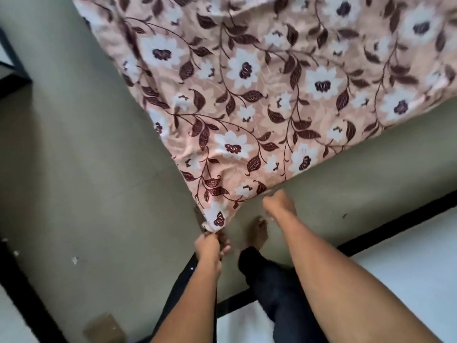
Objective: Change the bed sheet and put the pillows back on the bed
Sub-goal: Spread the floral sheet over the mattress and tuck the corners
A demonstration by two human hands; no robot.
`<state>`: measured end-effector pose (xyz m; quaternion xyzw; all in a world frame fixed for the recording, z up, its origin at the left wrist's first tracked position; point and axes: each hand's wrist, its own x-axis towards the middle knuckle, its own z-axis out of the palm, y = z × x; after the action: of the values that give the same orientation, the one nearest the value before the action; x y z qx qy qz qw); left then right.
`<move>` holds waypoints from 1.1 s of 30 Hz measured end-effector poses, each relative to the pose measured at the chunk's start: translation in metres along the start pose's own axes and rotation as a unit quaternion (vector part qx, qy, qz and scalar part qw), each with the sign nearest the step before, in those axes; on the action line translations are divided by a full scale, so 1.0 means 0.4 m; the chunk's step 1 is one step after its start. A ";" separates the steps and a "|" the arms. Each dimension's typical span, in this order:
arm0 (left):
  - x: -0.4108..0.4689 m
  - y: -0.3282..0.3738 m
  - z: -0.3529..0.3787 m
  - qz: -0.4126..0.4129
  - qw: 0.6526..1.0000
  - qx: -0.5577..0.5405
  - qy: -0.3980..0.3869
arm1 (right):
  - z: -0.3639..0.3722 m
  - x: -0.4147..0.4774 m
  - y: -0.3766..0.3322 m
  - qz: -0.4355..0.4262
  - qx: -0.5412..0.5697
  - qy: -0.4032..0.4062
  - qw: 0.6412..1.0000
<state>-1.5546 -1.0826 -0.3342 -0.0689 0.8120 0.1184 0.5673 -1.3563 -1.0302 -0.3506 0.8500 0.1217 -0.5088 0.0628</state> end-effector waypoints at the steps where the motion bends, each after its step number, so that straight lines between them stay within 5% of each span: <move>1: -0.015 0.018 -0.002 0.006 1.000 0.002 0.005 | -0.013 -0.045 -0.013 -0.039 -0.048 -0.004 0.998; 4: -0.043 0.034 -0.015 0.026 0.998 0.022 0.056 | -0.037 -0.159 -0.058 -0.228 -0.158 0.036 0.960; 7: -0.059 0.005 -0.020 0.066 0.986 0.055 0.142 | -0.052 -0.202 -0.096 -0.436 -0.248 0.080 0.862; 9: -0.059 -0.021 -0.001 0.066 0.986 0.030 0.152 | -0.063 -0.195 -0.123 -0.511 -0.307 0.036 0.802; 12: -0.070 -0.027 0.068 -0.006 0.973 -0.220 0.067 | -0.104 -0.166 -0.181 -0.550 -0.382 -0.047 0.741; 15: -0.057 -0.012 0.120 -0.051 0.909 -0.414 -0.009 | -0.167 -0.133 -0.228 -0.584 -0.398 -0.041 0.706; 17: -0.059 0.007 0.156 -0.020 0.896 -0.441 0.046 | -0.207 -0.108 -0.254 -0.589 -0.391 -0.026 0.707; 20: -0.113 -0.025 0.191 0.010 0.913 -0.285 0.293 | -0.236 -0.074 -0.274 -0.601 -0.414 -0.024 0.683; 23: -0.213 -0.043 0.220 0.195 0.887 -0.100 0.406 | -0.241 -0.066 -0.289 -0.619 -0.413 -0.008 0.668; 26: -0.244 -0.083 0.265 0.336 0.888 -0.074 0.307 | -0.222 -0.069 -0.291 -0.641 -0.419 0.002 0.643; 30: -0.200 -0.140 0.298 0.247 0.952 -0.071 0.168 | -0.171 -0.062 -0.302 -0.669 -0.447 -0.008 0.594; 33: -0.163 -0.149 0.304 0.171 0.964 -0.112 0.172 | -0.138 -0.054 -0.315 -0.686 -0.474 -0.005 0.553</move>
<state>-1.4073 -1.1085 -0.3198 -0.0115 0.8787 0.2897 0.3793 -1.3532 -0.8992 -0.3032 0.3542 0.8907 -0.2705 0.0893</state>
